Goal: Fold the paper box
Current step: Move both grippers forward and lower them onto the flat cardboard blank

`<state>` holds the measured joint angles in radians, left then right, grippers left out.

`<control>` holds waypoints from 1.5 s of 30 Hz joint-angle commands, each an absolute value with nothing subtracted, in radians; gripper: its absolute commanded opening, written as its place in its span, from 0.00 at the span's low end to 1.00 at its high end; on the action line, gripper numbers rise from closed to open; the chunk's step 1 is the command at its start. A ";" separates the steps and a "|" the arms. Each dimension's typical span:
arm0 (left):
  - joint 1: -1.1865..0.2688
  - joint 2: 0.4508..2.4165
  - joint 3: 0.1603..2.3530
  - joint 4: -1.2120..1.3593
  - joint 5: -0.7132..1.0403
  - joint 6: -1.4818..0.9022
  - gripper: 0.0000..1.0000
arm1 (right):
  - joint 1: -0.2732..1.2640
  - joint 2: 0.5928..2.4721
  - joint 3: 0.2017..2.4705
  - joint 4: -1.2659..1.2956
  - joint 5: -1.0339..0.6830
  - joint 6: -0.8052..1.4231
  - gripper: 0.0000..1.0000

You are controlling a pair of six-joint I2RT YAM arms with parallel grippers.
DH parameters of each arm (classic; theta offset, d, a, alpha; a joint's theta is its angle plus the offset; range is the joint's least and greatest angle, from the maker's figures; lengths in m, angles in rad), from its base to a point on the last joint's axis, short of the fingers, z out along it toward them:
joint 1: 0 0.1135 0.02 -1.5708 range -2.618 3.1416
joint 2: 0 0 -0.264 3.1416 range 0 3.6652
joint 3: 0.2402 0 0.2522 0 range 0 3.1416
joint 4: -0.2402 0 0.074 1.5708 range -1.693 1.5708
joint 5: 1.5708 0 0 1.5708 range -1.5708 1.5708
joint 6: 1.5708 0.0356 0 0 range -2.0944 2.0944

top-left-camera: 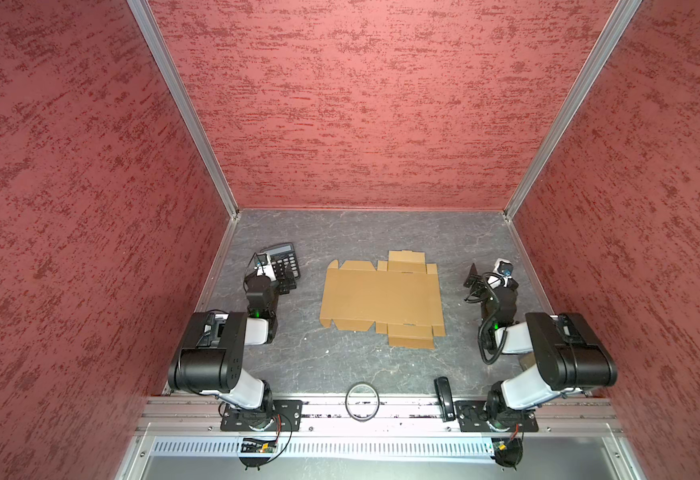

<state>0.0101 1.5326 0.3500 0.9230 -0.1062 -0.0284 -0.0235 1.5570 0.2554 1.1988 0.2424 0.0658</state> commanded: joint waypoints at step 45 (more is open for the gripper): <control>-0.331 1.540 1.214 -0.554 0.099 -0.240 0.45 | 0.544 1.383 0.900 -0.521 0.163 0.936 0.13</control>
<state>-0.2966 1.5070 1.1790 -0.4706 0.0578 -0.2535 0.5182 1.3602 0.8921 -0.5102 0.2024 0.8509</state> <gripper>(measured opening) 0.591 0.134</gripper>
